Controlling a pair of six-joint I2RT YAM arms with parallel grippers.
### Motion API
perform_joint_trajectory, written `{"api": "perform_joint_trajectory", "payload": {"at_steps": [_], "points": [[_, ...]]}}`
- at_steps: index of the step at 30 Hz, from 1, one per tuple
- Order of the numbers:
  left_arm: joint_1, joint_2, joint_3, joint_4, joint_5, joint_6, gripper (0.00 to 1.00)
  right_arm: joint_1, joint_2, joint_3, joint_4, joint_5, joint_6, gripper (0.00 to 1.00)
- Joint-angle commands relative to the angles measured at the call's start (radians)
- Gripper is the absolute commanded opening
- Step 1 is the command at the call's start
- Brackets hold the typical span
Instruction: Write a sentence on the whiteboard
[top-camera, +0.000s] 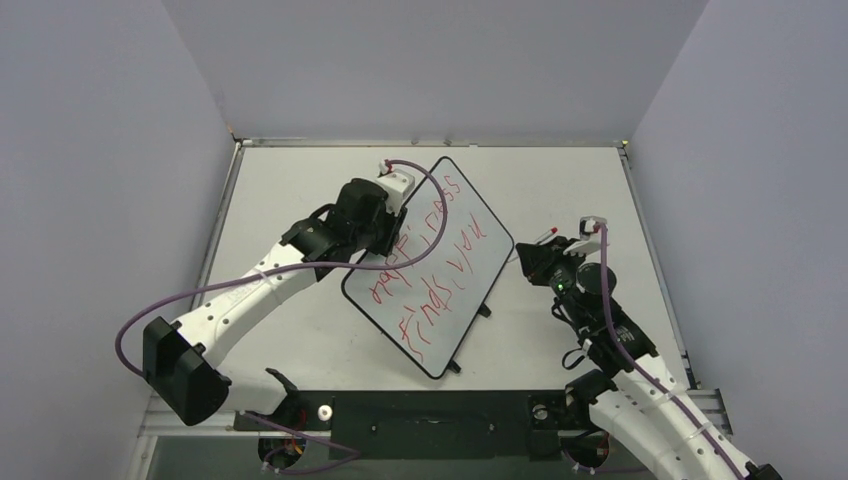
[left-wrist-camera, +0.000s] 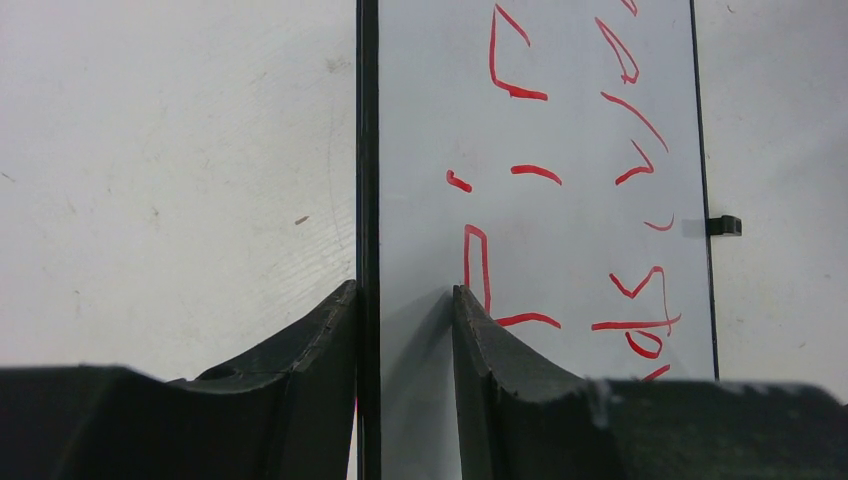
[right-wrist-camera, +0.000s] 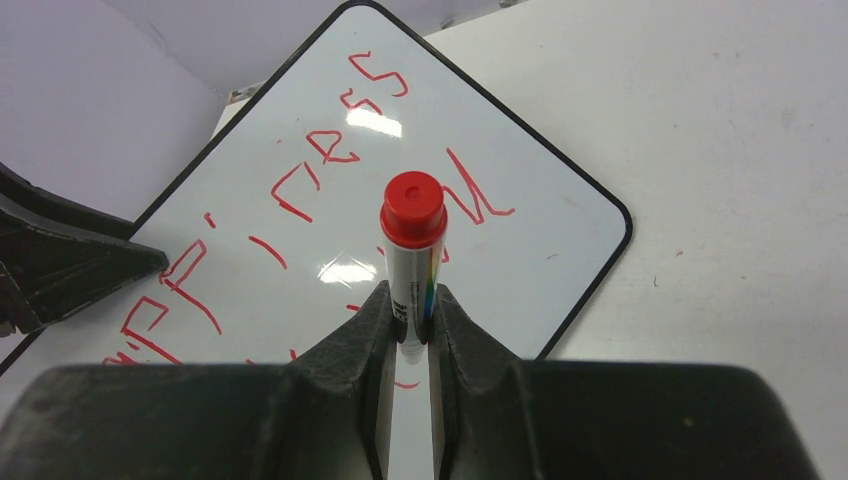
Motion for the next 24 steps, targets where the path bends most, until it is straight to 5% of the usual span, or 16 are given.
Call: {"api": "perform_joint_trajectory", "payload": {"at_steps": [1, 24], "points": [[-0.051, -0.004, 0.042, -0.086, -0.074, 0.071, 0.00, 0.006, -0.044, -0.005, -0.005, 0.031, 0.000, 0.00], [-0.074, -0.319, -0.127, -0.120, -0.051, -0.019, 0.00, 0.007, -0.099, -0.014, -0.036, 0.038, 0.008, 0.00]]}}
